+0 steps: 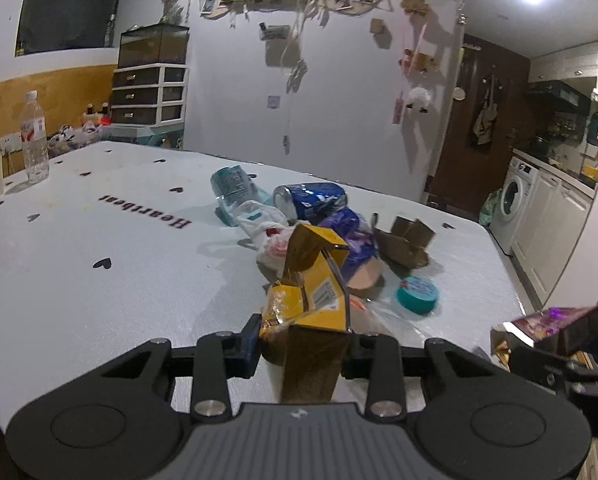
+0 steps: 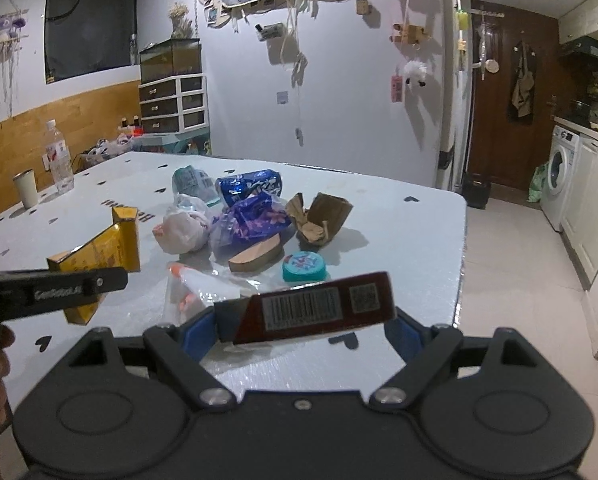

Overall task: Collect trash
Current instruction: 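Close the left tool on the yellow box while the right tool grasps the red box, then carry the yellow box and red box over the trash bin with both tools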

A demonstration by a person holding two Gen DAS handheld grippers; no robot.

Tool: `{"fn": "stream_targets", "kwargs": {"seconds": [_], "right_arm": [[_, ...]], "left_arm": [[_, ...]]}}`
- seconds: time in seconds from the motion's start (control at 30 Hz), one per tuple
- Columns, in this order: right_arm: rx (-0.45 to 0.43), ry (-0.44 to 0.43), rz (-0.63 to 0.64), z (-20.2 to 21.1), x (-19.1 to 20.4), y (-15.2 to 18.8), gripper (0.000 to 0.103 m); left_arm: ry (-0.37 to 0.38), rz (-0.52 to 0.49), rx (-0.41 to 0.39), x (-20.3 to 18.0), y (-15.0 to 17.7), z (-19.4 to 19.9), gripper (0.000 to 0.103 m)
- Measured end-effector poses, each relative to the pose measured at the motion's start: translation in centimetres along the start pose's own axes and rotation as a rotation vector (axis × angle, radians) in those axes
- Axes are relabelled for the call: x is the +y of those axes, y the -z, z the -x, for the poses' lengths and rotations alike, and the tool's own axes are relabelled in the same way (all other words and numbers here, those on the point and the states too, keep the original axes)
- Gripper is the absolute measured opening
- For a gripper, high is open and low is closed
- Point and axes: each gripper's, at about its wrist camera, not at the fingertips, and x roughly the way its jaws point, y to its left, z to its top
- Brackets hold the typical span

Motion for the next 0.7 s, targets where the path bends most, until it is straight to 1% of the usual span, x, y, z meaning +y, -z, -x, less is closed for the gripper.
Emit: {"fn": "stream_targets", "kwargs": {"seconds": [0.23, 0.4, 0.57, 0.7], "right_arm": [[-0.031, 0.013, -0.018, 3.2, -0.5, 0.8, 0.089], [-0.054, 0.036, -0.019, 5.4, -0.9, 1.3, 0.089], [-0.070, 0.055, -0.036, 7.5, -1.7, 2.0, 0.089], [-0.081, 0.079, -0.051, 8.9, -2.6, 2.7, 0.089]], "left_arm": [[0.019, -0.024, -0.013, -1.2, 1.2, 3.6, 0.038], [0.036, -0.047, -0.038, -2.2, 1.9, 6.0, 0.038], [0.051, -0.044, -0.051, -2.9, 2.4, 7.6, 0.038], [0.074, -0.063, -0.058, -3.9, 2.8, 8.5, 0.038]]}}
